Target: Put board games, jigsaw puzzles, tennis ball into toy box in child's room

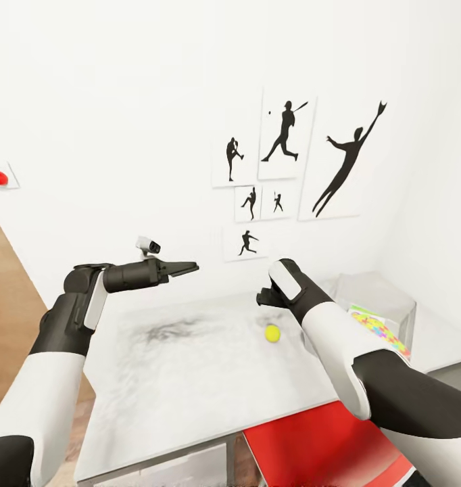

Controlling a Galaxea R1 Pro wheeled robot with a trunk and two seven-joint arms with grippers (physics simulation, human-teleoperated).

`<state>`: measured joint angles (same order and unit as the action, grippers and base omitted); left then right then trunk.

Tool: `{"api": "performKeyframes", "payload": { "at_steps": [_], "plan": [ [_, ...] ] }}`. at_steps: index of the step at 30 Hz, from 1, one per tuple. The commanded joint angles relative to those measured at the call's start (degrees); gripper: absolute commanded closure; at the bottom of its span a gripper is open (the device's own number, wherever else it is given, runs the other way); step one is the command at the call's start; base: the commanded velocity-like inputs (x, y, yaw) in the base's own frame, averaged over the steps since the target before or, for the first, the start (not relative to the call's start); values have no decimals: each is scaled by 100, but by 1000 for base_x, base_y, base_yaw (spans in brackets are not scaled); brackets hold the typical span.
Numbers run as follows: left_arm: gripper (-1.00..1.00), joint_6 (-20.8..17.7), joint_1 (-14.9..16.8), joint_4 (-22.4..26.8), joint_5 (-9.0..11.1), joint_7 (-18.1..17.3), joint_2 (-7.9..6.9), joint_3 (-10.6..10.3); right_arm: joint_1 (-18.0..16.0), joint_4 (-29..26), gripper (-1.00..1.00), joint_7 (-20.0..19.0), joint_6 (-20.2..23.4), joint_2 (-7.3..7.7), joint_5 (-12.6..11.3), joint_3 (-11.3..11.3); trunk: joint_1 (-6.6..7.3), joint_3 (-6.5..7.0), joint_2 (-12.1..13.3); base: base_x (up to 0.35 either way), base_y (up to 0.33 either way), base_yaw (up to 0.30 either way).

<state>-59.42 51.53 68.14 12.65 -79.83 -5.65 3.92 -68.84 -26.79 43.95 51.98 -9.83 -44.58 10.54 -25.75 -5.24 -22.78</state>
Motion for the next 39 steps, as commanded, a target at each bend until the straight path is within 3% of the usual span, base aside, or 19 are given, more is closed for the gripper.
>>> {"api": "performKeyframes", "payload": {
  "at_steps": [1,25,35,39],
  "plan": [
    [-100,-58,11,0,13,-11,-1,0,-6,-4,-100,53,14,3,-60,36,-3,-23,-14,0,0,0],
    [-100,-58,129,-2,9,-6,10,-13,-24,-46,-100,78,-82,24,16,31,-3,-250,-14,0,0,0],
    [-100,-58,131,-2,13,-6,-2,10,-17,-46,-100,27,-503,31,599,35,-3,-345,-14,0,0,0],
    [-100,-58,130,-2,10,-6,-5,6,-17,-46,-100,6,-553,29,666,26,-3,-383,-14,0,0,0]
  ]
}}
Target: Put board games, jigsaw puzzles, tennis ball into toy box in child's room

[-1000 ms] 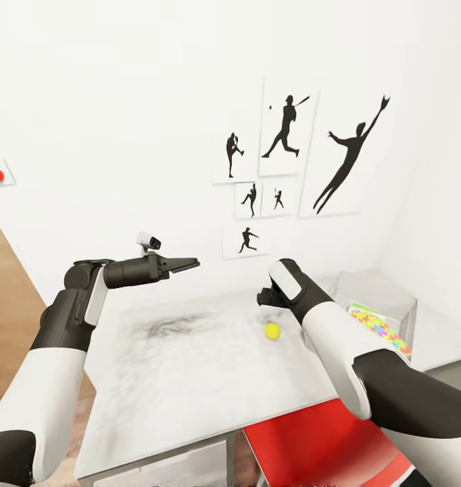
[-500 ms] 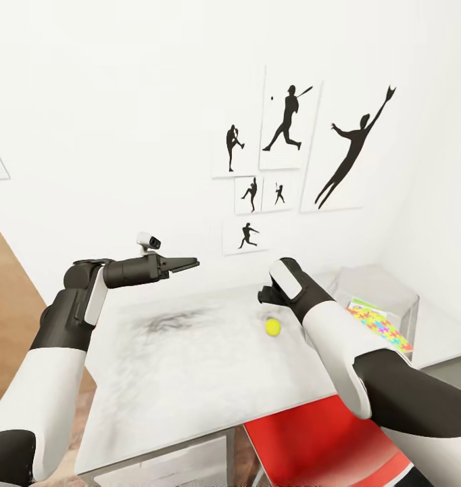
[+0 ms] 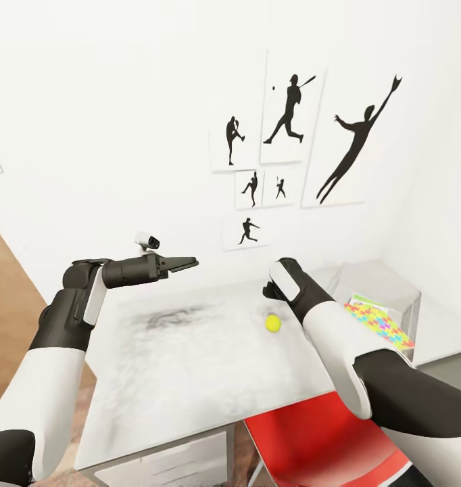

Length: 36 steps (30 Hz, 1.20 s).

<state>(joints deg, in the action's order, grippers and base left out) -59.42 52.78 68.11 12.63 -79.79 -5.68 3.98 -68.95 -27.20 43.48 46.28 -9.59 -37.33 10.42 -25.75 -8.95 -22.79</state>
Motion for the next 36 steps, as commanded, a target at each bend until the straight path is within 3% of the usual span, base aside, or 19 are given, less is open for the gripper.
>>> {"api": "performKeyframes", "payload": {
  "at_steps": [1,18,36],
  "plan": [
    [-100,-58,5,0,12,-10,-2,1,-8,-5,-100,51,14,4,-57,36,-3,-22,-13,0,0,0],
    [-100,-58,5,0,12,-10,6,-13,-25,-20,-100,39,12,-11,-47,10,-3,-183,-13,0,0,0],
    [-100,-58,13,9,17,-10,-9,-1,-66,-382,-100,46,44,-41,-55,3,-3,-354,-13,0,0,0]
  ]
}}
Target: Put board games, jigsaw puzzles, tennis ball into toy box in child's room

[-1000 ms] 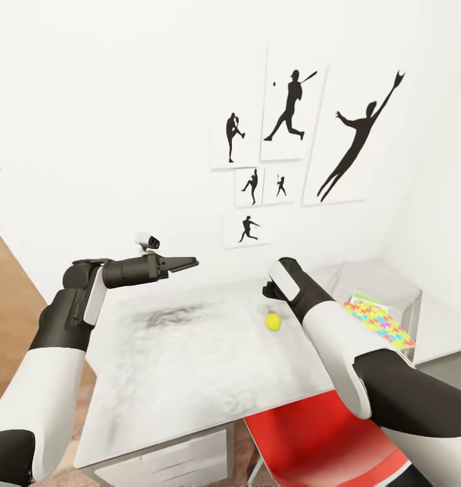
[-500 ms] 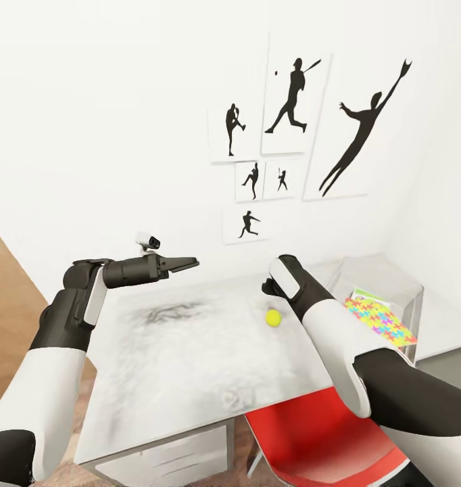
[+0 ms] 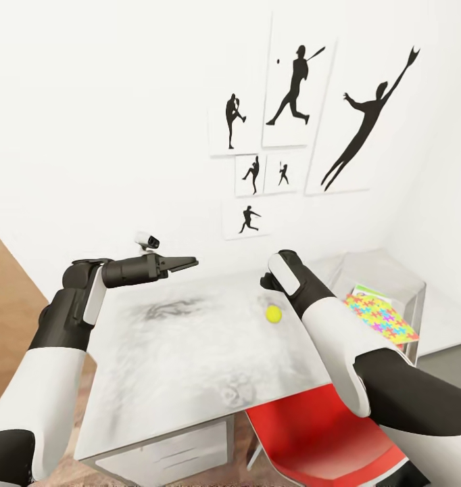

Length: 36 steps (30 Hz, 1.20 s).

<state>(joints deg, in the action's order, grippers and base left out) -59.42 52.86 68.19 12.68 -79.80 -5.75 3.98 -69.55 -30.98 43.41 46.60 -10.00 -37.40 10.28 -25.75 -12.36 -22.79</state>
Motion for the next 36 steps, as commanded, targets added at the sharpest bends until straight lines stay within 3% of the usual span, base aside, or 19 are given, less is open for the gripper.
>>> {"api": "performKeyframes", "payload": {
  "at_steps": [1,7,13,20,36],
  "plan": [
    [-100,-58,5,1,14,-11,-3,2,-6,-3,-100,53,10,0,-48,17,-3,-22,-13,0,0,0],
    [-100,-58,86,1,15,-11,3,6,-5,-4,-100,53,-4,0,-48,27,-3,-78,-13,0,0,0],
    [-100,-58,597,-10,35,-18,-18,5,1,-4,-100,51,-23,6,-48,35,-3,-135,-13,0,0,0],
    [-100,-58,959,-16,34,-18,-11,-6,2,-11,-100,53,-28,0,-48,35,-3,-202,-13,0,0,0],
    [-100,-58,1101,-13,25,-18,-9,-33,1,-12,-100,52,-28,15,-48,35,-3,-353,-13,0,0,0]
  ]
}}
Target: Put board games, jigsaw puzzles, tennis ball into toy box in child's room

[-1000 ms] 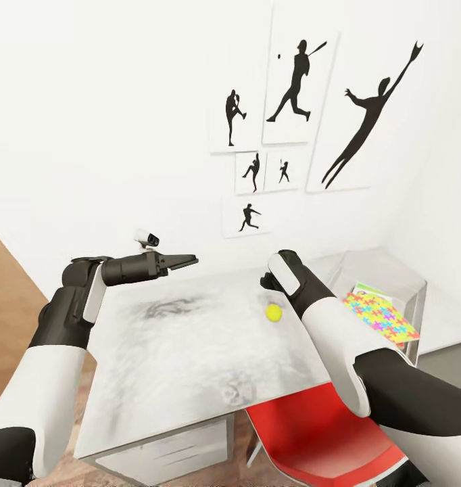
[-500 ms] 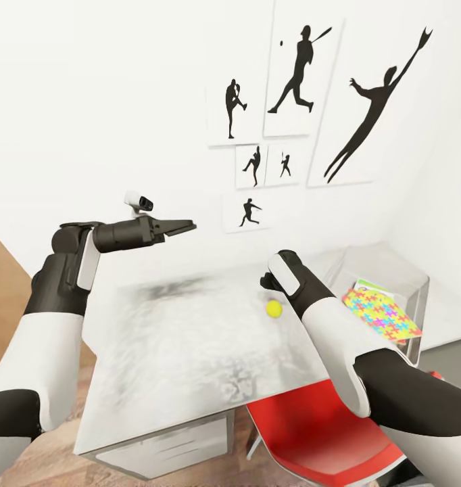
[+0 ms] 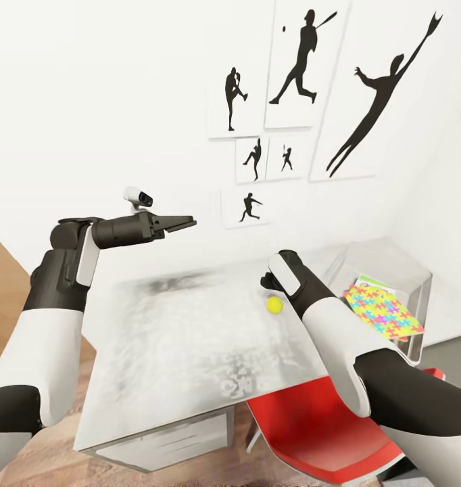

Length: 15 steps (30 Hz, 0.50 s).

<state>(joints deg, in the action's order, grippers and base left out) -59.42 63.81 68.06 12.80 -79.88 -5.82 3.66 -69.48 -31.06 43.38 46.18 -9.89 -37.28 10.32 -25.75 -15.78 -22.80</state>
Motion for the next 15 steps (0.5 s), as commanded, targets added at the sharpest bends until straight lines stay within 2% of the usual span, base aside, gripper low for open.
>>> {"api": "performKeyframes", "payload": {
  "at_steps": [1,15],
  "plan": [
    [-100,-58,6,2,12,-10,-6,-3,-9,-5,-100,56,17,4,-59,30,-3,-21,-12,0,0,0],
    [-100,-58,8,5,12,-11,-27,-5,-181,-30,-100,56,49,-11,-72,10,-3,-153,-12,0,0,0]
  ]
}}
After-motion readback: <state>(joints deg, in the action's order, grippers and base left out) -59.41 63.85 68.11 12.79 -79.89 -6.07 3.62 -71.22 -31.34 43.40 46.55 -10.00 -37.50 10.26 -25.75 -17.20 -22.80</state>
